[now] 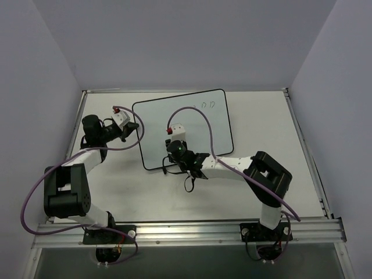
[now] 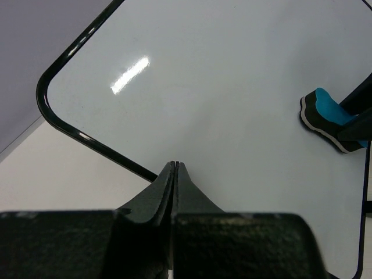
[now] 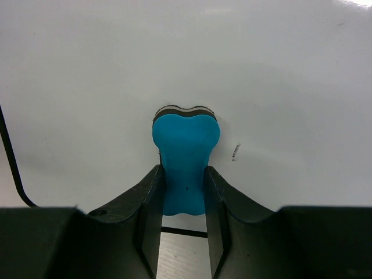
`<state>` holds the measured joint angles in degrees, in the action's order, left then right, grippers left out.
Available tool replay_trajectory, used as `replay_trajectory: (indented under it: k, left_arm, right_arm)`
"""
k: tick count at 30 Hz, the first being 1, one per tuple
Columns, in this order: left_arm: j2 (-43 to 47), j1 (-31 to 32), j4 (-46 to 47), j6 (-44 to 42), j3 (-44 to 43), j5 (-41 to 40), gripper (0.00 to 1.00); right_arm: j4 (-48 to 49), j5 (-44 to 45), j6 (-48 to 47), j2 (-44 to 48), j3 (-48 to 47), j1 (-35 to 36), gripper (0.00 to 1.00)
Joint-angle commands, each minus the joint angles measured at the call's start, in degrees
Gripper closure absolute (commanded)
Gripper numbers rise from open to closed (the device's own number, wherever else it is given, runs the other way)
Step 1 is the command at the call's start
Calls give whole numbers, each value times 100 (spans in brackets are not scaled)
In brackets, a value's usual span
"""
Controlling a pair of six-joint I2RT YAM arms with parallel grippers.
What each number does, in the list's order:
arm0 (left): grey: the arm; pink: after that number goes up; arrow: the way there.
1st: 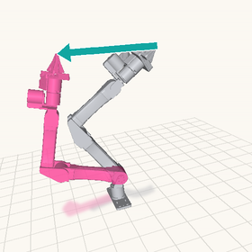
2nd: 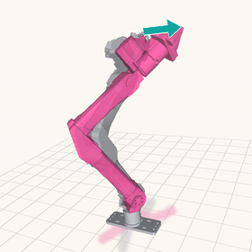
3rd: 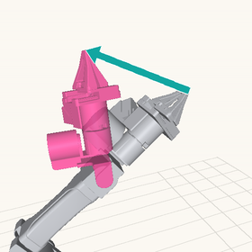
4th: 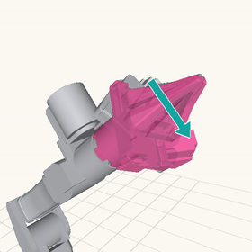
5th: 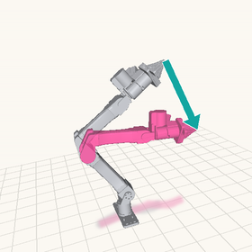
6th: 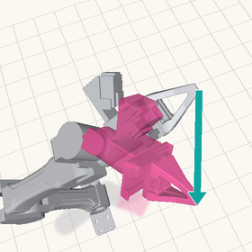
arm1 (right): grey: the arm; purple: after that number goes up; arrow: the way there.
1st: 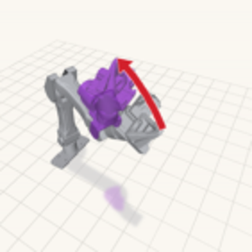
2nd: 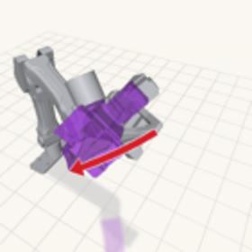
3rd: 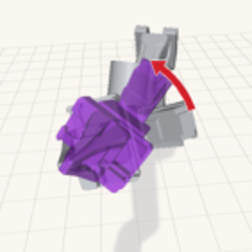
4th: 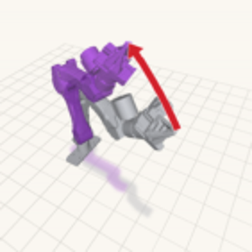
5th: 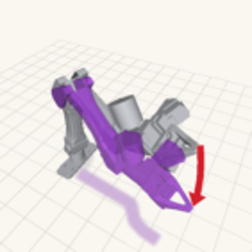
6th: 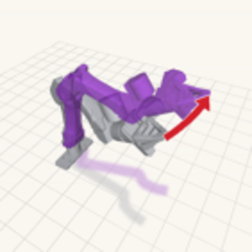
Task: Erase the whiteboard
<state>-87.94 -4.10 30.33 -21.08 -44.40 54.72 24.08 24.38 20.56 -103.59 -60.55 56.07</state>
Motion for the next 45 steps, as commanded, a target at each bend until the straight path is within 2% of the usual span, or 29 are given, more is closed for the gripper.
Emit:
replay_trajectory:
  k: [1,7,14,19,24,31,32,34,38,40,42,43,45]
  left_arm:
    - [-4,14,43,-54,54,188,98]
    - [14,32,61,-54,63,171,98]
    - [-100,32,237,271,28,443,98]
    - [-267,23,237,613,-139,741,77]
    - [-312,-64,166,719,-271,821,74]
    - [-232,-214,377,1209,-419,716,62]
    - [-241,-293,438,1316,-464,698,6]
    - [-232,-381,308,1457,-734,794,6]
    - [-179,-478,-806,1353,-1323,742,6]
    - [-284,-504,-914,1474,-1465,698,6]
    - [-460,-592,-503,1772,-1466,786,6]
    - [-522,-627,-319,2209,-1466,786,6]
    - [-775,-828,602,2896,-1449,943,6]
  right_arm:
    - [-166,436,-192,-3,-281,-201,100]
    - [-52,374,-262,304,-18,-430,100]
    - [79,269,-219,243,193,-589,100]
    - [115,243,-245,234,290,-598,100]
    - [150,164,-228,199,386,-668,100]
    - [185,155,-245,190,509,-677,100]
    - [185,163,-236,208,562,-685,100]
    - [211,163,-228,243,615,-703,100]
    - [150,181,-236,313,659,-721,100]
    - [115,190,-254,383,668,-721,100]
    - [124,225,-254,436,685,-721,100]
    - [124,225,-263,445,711,-721,100]
    - [124,234,-263,497,738,-721,100]
